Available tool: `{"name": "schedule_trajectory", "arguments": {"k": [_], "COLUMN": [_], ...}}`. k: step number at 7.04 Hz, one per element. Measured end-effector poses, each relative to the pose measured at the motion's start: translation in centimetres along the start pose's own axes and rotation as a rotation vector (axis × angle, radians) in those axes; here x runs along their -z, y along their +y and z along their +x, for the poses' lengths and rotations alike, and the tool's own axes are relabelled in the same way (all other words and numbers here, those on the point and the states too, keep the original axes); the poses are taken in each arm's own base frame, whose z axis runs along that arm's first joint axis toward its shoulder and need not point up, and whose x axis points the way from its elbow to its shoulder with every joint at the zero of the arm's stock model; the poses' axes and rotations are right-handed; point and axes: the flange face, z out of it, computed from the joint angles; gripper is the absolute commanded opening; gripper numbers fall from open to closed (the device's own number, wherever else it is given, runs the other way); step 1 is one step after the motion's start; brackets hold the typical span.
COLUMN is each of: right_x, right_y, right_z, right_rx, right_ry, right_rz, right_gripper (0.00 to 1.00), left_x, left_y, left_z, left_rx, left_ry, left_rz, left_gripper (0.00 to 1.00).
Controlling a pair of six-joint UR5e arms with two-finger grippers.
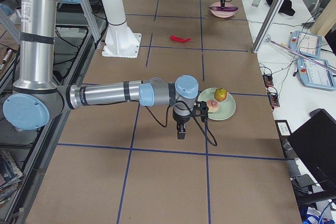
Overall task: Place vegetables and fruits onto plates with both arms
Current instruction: 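Carry the eggplant with the left gripper onto the pink plate, then release the eggplant and move the left gripper to the red chili pepper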
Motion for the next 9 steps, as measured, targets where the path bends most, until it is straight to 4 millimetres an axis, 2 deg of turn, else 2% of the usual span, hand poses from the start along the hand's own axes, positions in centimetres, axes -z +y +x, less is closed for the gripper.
{"name": "schedule_trajectory", "arguments": {"k": [1, 2, 3, 4, 5, 7, 8, 9], "right_x": [0.1, 0.1, 0.1, 0.1, 0.1, 0.1, 0.0, 0.0], "right_y": [-0.1, -0.1, -0.1, -0.1, -0.1, -0.1, -0.1, -0.1], "right_z": [-0.1, -0.1, -0.1, -0.1, -0.1, -0.1, -0.1, 0.0], "right_rx": [0.0, 0.0, 0.0, 0.0, 0.0, -0.001, -0.002, -0.002], "right_ry": [-0.001, -0.001, -0.001, -0.002, -0.002, -0.002, -0.002, -0.003], "right_rz": [0.001, 0.002, 0.003, 0.003, 0.003, 0.002, 0.001, 0.0], "right_gripper": [1.0, 1.0, 1.0, 1.0, 1.0, 1.0, 1.0, 1.0], "left_x": [1.3, 3.5, 5.8, 7.9, 8.9, 7.2, 6.5, 6.7], "left_y": [0.3, 1.0, 2.6, 5.3, 10.0, 22.9, 28.3, 31.4], "left_z": [1.2, 2.5, 3.8, 6.1, 10.1, 20.7, 25.8, 29.8], "left_rx": [-0.008, -0.018, -0.039, -0.088, -0.136, -0.117, -0.098, -0.092], "left_ry": [0.072, 0.151, 0.212, 0.263, 0.299, 0.305, 0.282, 0.235], "left_rz": [-0.035, -0.066, -0.078, -0.07, -0.061, -0.083, -0.139, -0.163], "left_gripper": [1.0, 1.0, 1.0, 1.0, 1.0, 1.0, 1.0, 1.0]}}
